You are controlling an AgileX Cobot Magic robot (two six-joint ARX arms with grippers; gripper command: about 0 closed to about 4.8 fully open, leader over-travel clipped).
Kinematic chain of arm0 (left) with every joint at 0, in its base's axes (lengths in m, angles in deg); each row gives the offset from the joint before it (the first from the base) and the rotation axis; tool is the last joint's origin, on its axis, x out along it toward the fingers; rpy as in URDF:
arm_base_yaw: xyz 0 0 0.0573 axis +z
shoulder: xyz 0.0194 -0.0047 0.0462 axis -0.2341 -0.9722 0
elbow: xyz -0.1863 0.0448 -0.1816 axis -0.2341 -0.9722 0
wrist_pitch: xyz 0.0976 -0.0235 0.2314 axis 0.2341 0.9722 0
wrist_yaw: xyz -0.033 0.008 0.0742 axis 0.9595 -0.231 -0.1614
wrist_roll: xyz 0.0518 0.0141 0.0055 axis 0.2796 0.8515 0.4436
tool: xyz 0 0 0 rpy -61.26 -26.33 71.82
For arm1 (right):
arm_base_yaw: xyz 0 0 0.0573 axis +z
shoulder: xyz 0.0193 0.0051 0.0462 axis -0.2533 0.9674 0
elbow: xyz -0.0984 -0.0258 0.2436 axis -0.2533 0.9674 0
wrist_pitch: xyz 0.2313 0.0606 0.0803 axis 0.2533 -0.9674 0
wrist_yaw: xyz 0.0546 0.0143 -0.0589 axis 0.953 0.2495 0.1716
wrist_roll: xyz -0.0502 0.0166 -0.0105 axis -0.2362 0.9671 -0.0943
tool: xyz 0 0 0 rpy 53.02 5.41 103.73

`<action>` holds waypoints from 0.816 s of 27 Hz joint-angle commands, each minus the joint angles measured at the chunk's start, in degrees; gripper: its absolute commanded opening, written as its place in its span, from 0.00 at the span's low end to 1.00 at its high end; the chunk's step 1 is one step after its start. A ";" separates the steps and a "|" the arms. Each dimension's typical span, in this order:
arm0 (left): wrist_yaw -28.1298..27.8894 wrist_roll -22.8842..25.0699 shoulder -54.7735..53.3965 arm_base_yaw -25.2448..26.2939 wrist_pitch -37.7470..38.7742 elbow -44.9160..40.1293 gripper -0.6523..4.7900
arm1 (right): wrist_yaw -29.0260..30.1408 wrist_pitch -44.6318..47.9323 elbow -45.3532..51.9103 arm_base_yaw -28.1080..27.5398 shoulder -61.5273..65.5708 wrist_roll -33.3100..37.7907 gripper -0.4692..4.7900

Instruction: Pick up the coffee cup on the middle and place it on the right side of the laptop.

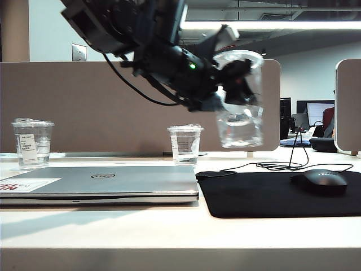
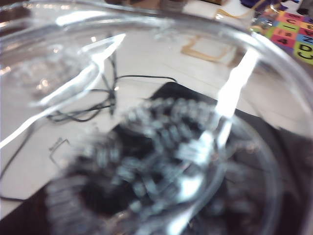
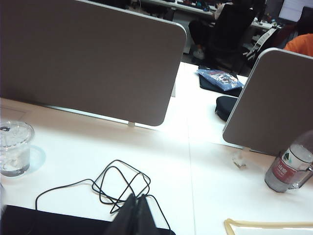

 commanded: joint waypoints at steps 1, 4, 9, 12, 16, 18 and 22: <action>-2.47 0.15 -1.36 -1.40 -2.71 0.31 0.60 | -0.33 1.86 -0.28 0.02 -0.35 -0.22 0.08; -4.09 1.44 -2.97 -2.45 -2.62 0.31 0.60 | -0.33 1.92 -0.28 0.02 -0.61 -0.20 0.08; -6.01 1.25 -5.92 -3.08 -3.50 0.28 0.60 | -0.33 1.97 -0.28 0.02 -1.09 -0.20 0.08; -6.05 0.24 -6.73 -3.10 -2.56 0.24 0.64 | -0.31 1.57 -0.28 0.04 -1.46 -0.20 0.08; -6.05 -0.15 -6.73 -3.15 -2.14 0.22 0.77 | -0.33 1.09 -0.28 0.04 -1.75 -0.20 0.08; -6.08 -0.17 -6.73 -3.15 -1.03 0.22 0.95 | -0.31 1.11 -0.28 0.04 -1.88 -0.20 0.08; -6.03 -0.31 -6.69 -3.41 2.45 0.22 0.98 | -0.31 1.16 -0.28 0.07 -2.25 -0.17 0.08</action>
